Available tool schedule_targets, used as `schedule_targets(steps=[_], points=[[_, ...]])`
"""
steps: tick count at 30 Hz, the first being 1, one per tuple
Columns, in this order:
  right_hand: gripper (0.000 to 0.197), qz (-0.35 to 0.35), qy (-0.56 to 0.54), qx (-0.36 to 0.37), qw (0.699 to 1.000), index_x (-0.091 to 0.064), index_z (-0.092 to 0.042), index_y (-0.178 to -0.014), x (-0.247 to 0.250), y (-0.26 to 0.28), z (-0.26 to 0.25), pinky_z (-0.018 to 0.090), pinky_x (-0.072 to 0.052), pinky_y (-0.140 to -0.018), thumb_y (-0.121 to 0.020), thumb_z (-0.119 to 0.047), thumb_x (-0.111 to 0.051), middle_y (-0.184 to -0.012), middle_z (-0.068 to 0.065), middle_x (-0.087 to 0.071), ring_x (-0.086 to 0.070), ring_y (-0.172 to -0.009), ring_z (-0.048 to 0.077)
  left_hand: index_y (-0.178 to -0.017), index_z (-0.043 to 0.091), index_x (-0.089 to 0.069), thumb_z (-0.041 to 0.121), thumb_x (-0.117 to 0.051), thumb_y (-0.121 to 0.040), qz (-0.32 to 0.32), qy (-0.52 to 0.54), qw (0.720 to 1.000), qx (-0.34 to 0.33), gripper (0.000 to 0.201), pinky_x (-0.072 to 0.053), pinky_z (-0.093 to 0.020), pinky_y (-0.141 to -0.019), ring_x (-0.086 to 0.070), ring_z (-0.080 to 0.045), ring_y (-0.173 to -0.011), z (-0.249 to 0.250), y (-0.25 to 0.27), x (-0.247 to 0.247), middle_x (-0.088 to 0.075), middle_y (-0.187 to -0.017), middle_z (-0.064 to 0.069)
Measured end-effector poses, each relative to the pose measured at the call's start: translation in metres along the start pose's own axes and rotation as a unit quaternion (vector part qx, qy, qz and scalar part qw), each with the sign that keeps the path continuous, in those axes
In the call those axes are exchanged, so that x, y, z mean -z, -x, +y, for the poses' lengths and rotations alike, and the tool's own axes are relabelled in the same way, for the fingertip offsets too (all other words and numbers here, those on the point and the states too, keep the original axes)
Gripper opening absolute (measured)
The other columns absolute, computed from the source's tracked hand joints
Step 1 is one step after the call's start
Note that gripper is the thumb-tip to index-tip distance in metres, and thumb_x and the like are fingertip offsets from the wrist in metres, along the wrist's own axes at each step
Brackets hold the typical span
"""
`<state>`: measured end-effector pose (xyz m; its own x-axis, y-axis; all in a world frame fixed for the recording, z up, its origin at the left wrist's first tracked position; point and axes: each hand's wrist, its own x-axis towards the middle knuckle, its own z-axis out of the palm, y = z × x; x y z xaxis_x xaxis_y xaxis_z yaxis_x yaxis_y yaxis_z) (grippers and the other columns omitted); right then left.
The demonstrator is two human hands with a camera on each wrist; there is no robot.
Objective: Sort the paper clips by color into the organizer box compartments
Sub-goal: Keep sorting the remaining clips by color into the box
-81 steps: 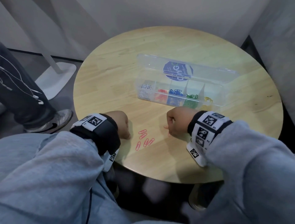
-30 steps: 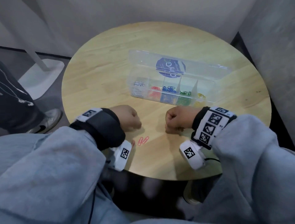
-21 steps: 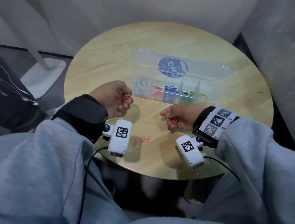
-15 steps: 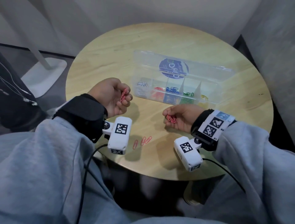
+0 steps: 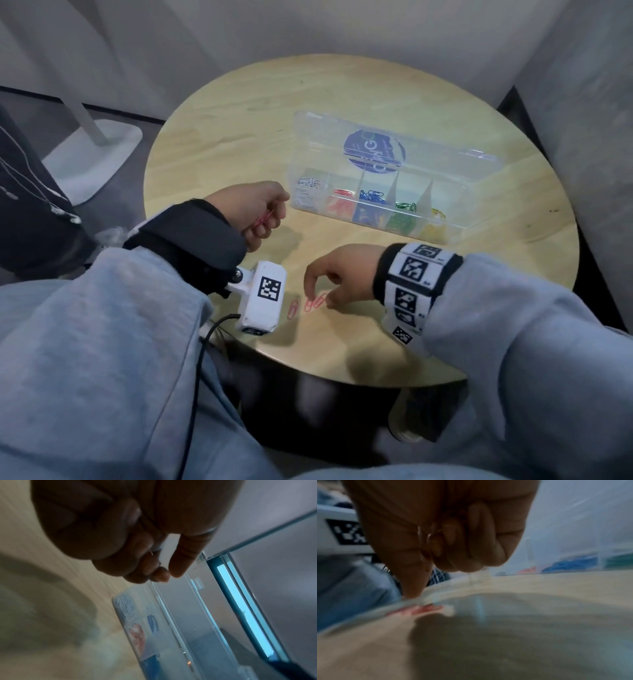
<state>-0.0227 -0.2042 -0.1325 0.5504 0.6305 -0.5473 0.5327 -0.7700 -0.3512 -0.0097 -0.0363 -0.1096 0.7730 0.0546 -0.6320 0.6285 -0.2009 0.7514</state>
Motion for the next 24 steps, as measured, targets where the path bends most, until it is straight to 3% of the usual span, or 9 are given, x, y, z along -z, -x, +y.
schedule_targets(steps=[3, 8, 14, 19, 22, 24], points=[[0.018, -0.015, 0.071, -0.007, 0.997, -0.06, -0.034, -0.096, -0.009, -0.007, -0.004, 0.027, -0.042, -0.065, -0.082, -0.022, -0.061, -0.067, -0.012, -0.043, -0.05, -0.072, 0.014, -0.057, 0.014, -0.039, 0.028, -0.049, -0.091, 0.023, -0.198, 0.98, 0.011, 0.038, -0.018, -0.018, -0.042, -0.025, -0.015, -0.043, 0.002, 0.005, -0.009, -0.031, -0.054, 0.0], [0.005, -0.011, 0.079, -0.035, 0.996, -0.059, -0.027, -0.086, -0.009, -0.009, 0.002, 0.026, -0.038, -0.06, -0.084, -0.024, -0.062, -0.067, -0.012, -0.047, -0.048, -0.072, 0.014, -0.057, 0.014, -0.043, 0.033, -0.061, -0.083, -0.004, -0.43, 0.903, -0.009, 0.037, -0.025, -0.024, -0.05, -0.035, -0.017, -0.051, -0.003, 0.01, -0.021, -0.041, -0.056, 0.0], [0.009, -0.015, 0.072, -0.089, 0.993, -0.052, -0.022, -0.084, -0.008, -0.001, 0.02, 0.021, -0.031, -0.053, -0.089, -0.028, -0.055, -0.065, -0.014, -0.049, -0.046, -0.065, 0.008, -0.051, 0.018, -0.057, 0.039, -0.072, -0.071, -0.022, -0.543, 0.839, 0.015, 0.032, -0.035, -0.023, -0.054, -0.049, -0.014, -0.056, -0.018, 0.012, -0.035, -0.053, -0.055, 0.004], [0.008, -0.021, 0.096, -0.117, 0.988, -0.054, -0.02, -0.085, -0.008, 0.009, 0.022, 0.026, -0.042, -0.069, -0.088, -0.025, -0.05, -0.084, -0.003, -0.056, -0.05, -0.078, 0.018, -0.044, 0.012, -0.055, 0.033, -0.078, -0.057, -0.035, -0.642, 0.766, 0.02, 0.034, -0.041, -0.021, -0.055, -0.05, -0.02, -0.053, -0.027, 0.012, -0.049, -0.052, -0.051, 0.001], [0.007, -0.015, 0.085, -0.139, 0.987, -0.056, -0.02, -0.083, -0.01, 0.014, 0.027, 0.027, -0.045, -0.07, -0.084, -0.021, -0.049, -0.079, -0.004, -0.056, -0.052, -0.075, 0.018, -0.054, 0.015, -0.056, 0.028, -0.071, -0.068, -0.037, -0.687, 0.726, 0.002, 0.025, -0.035, -0.019, -0.047, -0.044, -0.017, -0.049, -0.028, 0.014, -0.055, -0.048, -0.055, 0.001], [0.006, -0.012, 0.065, -0.149, 0.987, -0.057, -0.02, -0.081, -0.01, 0.016, 0.031, 0.028, -0.046, -0.069, -0.082, -0.02, -0.05, -0.075, -0.005, -0.055, -0.052, -0.074, 0.018, -0.068, 0.015, -0.058, 0.02, -0.063, -0.076, -0.031, -0.683, 0.729, -0.011, 0.011, -0.03, -0.022, -0.043, -0.041, -0.015, -0.05, -0.028, 0.014, -0.059, -0.046, -0.06, 0.001]])
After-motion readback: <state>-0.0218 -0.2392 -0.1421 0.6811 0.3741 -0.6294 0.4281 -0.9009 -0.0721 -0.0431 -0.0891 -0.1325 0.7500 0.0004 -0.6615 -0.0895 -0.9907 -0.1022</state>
